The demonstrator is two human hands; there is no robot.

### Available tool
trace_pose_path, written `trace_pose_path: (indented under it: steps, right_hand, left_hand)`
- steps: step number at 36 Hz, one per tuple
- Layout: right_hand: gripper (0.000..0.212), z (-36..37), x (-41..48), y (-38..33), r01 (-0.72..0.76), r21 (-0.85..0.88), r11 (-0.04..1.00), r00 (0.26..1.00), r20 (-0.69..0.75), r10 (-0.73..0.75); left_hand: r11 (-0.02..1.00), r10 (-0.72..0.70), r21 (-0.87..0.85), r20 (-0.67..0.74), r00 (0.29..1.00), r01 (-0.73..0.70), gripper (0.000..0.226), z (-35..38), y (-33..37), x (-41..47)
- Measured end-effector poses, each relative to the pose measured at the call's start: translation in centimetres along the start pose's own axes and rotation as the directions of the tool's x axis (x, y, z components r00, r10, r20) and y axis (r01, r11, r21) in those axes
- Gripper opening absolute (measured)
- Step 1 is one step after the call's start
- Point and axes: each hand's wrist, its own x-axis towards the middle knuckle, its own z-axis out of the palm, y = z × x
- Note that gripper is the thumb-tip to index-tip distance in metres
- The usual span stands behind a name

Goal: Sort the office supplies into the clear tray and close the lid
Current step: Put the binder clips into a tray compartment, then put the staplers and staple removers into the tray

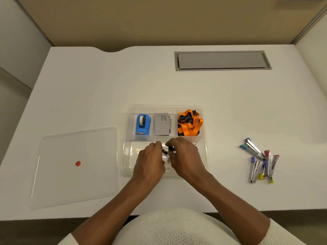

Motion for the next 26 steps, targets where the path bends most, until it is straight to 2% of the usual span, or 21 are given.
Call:
trace_pose_path:
  steps: [4,9,14,18,20,23,26]
  right_hand:
    - [0.035,0.2,-0.4,1.1,-0.001,0.048,0.999,0.998,-0.066,0.004]
    - [0.027,-0.4,-1.7,2.5,0.073,0.145,0.987,0.980,-0.195,-0.044]
    - [0.018,-2.0,-3.5,4.4,0.109,0.192,0.975,0.955,-0.291,-0.050]
    - [0.013,-3.6,-4.9,7.3,0.001,0.215,0.977,0.931,-0.357,0.077]
    - [0.015,-4.5,-5.8,9.0,-0.055,0.202,0.978,0.909,-0.395,0.132]
    - [0.018,-5.8,-7.2,11.8,-0.172,0.177,0.969,0.854,-0.463,0.236]
    - [0.032,-6.9,-8.4,14.6,-0.379,0.118,0.918,0.756,-0.532,0.381]
  left_hand:
    - [0.999,0.012,0.039,-0.038,0.999,-0.011,0.040,-0.5,0.3,-0.3]
    - [0.990,0.030,0.137,-0.073,0.997,-0.020,0.036,-1.1,1.7,-0.8]
    - [0.981,0.080,0.183,-0.045,0.996,-0.071,0.046,-1.0,4.6,-0.7]
    - [0.986,0.124,0.112,0.030,0.992,-0.127,0.047,0.2,7.3,0.2]
    - [0.977,0.193,0.091,0.027,0.981,-0.195,0.037,0.6,8.7,0.2]
    - [0.895,0.432,0.149,-0.056,0.900,-0.421,0.024,0.8,11.4,0.1]
    - [0.792,0.595,0.202,-0.037,0.803,-0.577,0.024,1.5,14.2,0.6]
